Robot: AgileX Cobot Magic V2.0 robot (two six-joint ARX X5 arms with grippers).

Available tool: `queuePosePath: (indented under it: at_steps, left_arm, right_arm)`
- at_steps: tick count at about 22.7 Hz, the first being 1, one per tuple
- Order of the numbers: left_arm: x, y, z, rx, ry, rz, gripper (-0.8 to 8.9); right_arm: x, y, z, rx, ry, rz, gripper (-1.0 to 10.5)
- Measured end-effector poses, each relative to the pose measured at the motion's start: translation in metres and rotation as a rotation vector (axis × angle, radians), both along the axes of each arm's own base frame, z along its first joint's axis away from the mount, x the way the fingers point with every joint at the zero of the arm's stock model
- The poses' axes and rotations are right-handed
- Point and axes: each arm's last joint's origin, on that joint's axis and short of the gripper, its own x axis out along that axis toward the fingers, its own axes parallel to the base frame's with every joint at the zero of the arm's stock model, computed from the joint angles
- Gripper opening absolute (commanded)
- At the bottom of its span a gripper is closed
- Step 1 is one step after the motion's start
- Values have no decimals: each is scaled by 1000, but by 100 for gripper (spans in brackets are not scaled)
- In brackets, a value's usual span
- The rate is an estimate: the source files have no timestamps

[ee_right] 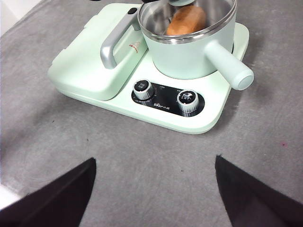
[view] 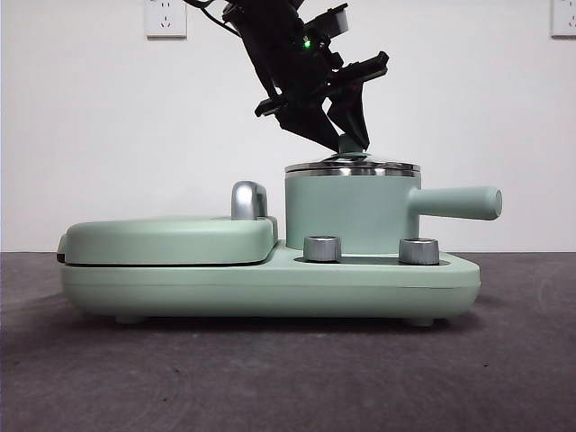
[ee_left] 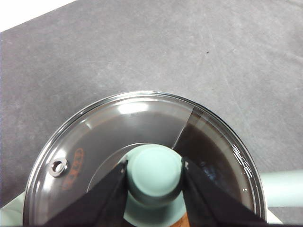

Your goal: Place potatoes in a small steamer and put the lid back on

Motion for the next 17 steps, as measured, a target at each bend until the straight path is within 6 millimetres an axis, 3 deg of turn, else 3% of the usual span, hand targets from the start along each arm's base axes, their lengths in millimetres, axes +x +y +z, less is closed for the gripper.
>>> queuePosePath:
  at_steps: [9, 13, 17]
  left_arm:
    - [-2, -1, 1, 10, 9, -5, 136]
    - [-4, -3, 0, 13, 16, -9, 334]
    - [-11, 1, 9, 13, 40, -2, 418]
  right_arm:
    - [0, -1, 0, -5, -5, -21, 397]
    - [0, -1, 0, -5, -5, -22, 397]
    - [0, -1, 0, -3, -4, -23, 397]
